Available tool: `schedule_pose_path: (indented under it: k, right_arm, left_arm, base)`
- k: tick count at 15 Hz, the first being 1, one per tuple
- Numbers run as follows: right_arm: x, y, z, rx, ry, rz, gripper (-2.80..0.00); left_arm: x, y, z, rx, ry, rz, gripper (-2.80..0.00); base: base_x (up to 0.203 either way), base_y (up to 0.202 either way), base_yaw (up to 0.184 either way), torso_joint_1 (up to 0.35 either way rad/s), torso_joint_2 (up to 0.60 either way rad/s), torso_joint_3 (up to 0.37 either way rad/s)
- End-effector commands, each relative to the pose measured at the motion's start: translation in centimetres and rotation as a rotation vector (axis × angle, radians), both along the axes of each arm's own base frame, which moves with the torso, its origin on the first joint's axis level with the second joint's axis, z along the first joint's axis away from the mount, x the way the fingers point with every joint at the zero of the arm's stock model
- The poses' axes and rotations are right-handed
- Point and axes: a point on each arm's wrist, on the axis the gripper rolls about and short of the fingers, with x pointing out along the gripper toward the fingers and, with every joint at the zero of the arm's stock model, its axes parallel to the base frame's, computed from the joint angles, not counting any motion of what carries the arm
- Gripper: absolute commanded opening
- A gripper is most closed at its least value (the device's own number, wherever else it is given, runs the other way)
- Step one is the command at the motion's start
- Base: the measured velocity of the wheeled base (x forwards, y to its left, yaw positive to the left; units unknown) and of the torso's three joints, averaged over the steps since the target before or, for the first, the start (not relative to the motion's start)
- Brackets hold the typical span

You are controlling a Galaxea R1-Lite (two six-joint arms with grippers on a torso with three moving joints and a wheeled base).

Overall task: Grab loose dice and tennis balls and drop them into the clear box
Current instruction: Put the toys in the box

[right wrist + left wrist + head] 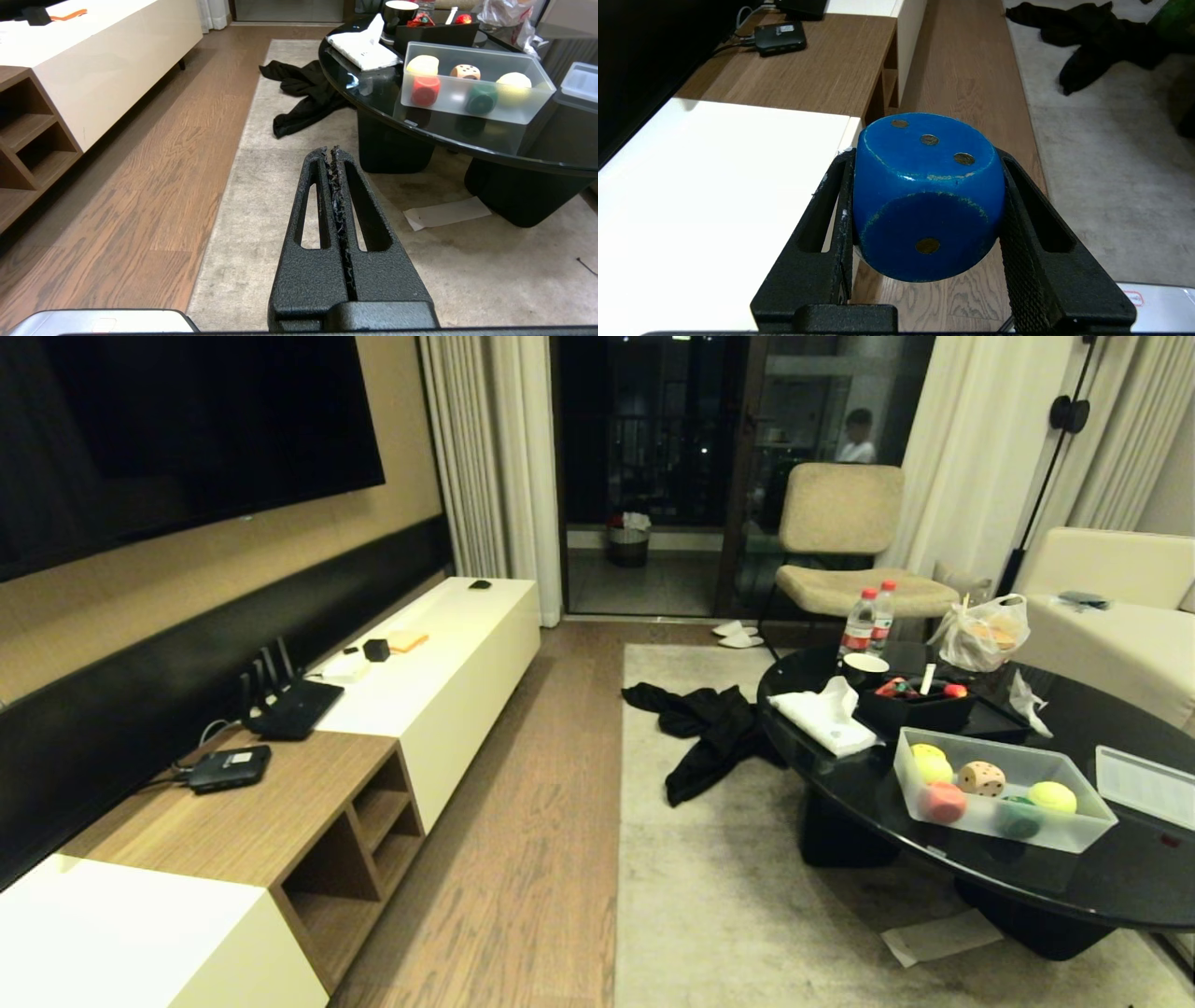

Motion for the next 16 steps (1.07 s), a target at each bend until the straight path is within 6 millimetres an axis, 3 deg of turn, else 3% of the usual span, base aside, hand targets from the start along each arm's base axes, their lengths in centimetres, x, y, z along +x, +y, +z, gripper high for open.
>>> schedule_pose_path:
  k: [1,6,16]
  right_arm:
    - [0.0,0.0,0.0,0.0,0.002,0.0,-2.8]
    - [0.0,0.0,0.0,0.0,0.001,0.0,-2.8]
    - [0.0,0.0,0.0,0.0,0.003,0.0,-2.8]
  left_arm:
    - [0.0,0.0,-0.8,0.0,0.025,0.046,-2.8]
    - [-0.8,-0.1,-2.5,0.02,-0.019,0.027,-2.8]
    - [-2.2,-0.3,-3.5,0.112,-0.156,-0.078,-2.8]
  base:
    - [0.0,0.0,0.0,0.0,0.0,0.0]
    - [0.0,0.0,0.0,0.0,0.0,0.0]
    - [0.0,0.0,0.0,0.0,0.0,0.0]
